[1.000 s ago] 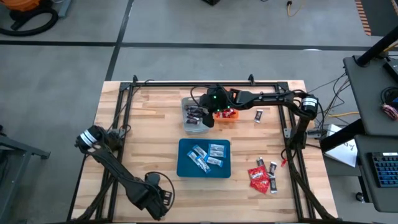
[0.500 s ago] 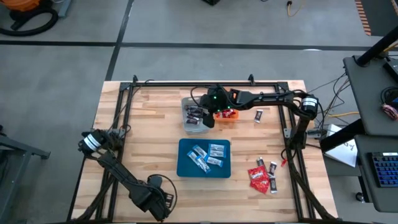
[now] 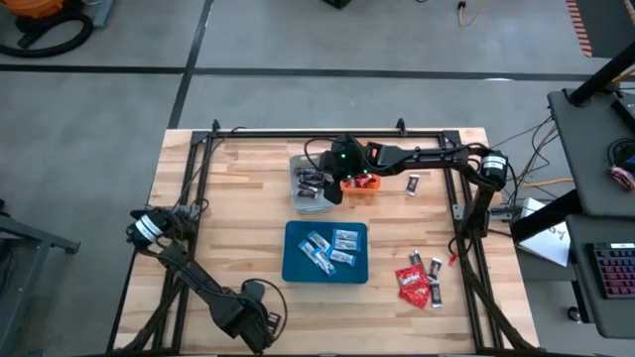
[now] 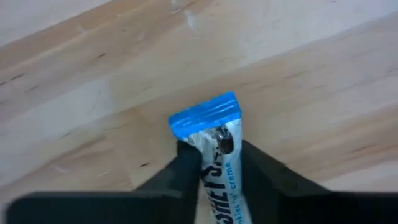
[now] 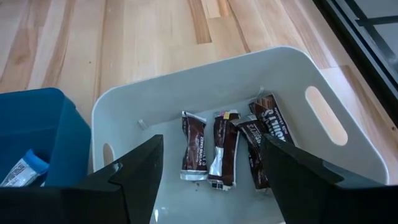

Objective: Sort candy
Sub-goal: Put the white chocolate bar into the blue bin

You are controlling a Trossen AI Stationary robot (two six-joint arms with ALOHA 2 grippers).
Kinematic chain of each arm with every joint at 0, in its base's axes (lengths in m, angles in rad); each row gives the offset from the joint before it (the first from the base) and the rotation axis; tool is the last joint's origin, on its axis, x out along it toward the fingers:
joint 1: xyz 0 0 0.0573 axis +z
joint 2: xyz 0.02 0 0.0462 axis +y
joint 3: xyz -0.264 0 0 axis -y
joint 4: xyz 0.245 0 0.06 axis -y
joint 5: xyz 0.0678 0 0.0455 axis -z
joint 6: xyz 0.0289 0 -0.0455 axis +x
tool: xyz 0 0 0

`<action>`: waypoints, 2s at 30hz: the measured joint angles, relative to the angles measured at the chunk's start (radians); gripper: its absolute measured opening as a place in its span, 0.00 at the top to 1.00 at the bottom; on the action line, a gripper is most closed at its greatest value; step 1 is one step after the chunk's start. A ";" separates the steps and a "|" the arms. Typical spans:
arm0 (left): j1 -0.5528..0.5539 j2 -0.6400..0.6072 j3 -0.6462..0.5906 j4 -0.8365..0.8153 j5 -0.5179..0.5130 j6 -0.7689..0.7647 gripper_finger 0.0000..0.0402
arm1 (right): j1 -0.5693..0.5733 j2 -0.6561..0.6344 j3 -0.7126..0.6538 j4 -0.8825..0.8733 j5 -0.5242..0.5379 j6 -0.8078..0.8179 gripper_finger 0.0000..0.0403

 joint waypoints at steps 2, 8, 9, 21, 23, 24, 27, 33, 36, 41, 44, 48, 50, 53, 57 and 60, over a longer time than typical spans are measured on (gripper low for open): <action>0.000 -0.003 0.000 0.000 0.001 0.020 0.91 | 0.000 0.000 0.000 0.000 0.000 0.000 0.36; 0.000 -0.013 -0.002 -0.017 0.012 0.061 0.96 | 0.000 0.000 0.000 -0.001 -0.001 0.000 0.36; 0.000 -0.018 -0.003 -0.022 0.014 0.071 0.96 | 0.000 0.000 0.000 -0.002 -0.001 -0.001 0.36; 0.003 -0.229 -0.005 -0.128 -0.266 0.270 0.99 | 0.013 -0.079 -0.002 -0.070 -0.058 -0.042 0.36; 0.006 -0.280 -0.005 -0.127 -0.402 0.339 0.99 | 0.019 -0.111 -0.014 -0.074 -0.058 -0.056 0.36; 0.011 -0.306 -0.005 -0.127 -0.466 0.377 0.99 | 0.023 -0.126 -0.020 -0.078 -0.058 -0.062 0.36; 0.028 -0.391 -0.005 -0.124 -0.631 0.527 0.99 | 0.030 -0.180 -0.041 -0.074 -0.059 -0.076 0.36; 0.076 -0.527 -0.005 -0.118 -0.835 0.955 0.99 | 0.058 -0.299 -0.150 0.006 -0.058 -0.086 0.36; 0.121 -0.579 -0.020 -0.112 -0.921 1.139 0.99 | 0.077 -0.359 -0.241 0.106 -0.058 -0.083 0.36; 0.208 -0.663 -0.101 0.046 -0.953 1.435 1.00 | 0.110 -0.431 -0.381 0.310 -0.058 -0.050 0.36; 0.260 -0.702 -0.183 0.249 -0.950 1.640 1.00 | 0.134 -0.442 -0.448 0.457 -0.058 -0.012 0.36; 0.322 -0.737 -0.318 0.611 -0.910 1.917 1.00 | 0.174 -0.420 -0.492 0.607 -0.058 0.024 0.36; 0.355 -0.743 -0.387 0.795 -0.858 2.025 1.00 | 0.195 -0.396 -0.496 0.655 -0.058 0.030 0.36; 0.402 -0.740 -0.480 1.044 -0.766 2.156 1.00 | 0.226 -0.356 -0.488 0.712 -0.058 0.035 0.36; 0.456 -0.716 -0.572 1.316 -0.694 2.265 1.00 | 0.255 -0.304 -0.467 0.772 -0.050 0.045 0.36; 0.493 -0.692 -0.611 1.428 -0.642 2.293 1.00 | 0.264 -0.272 -0.446 0.796 -0.049 0.059 0.36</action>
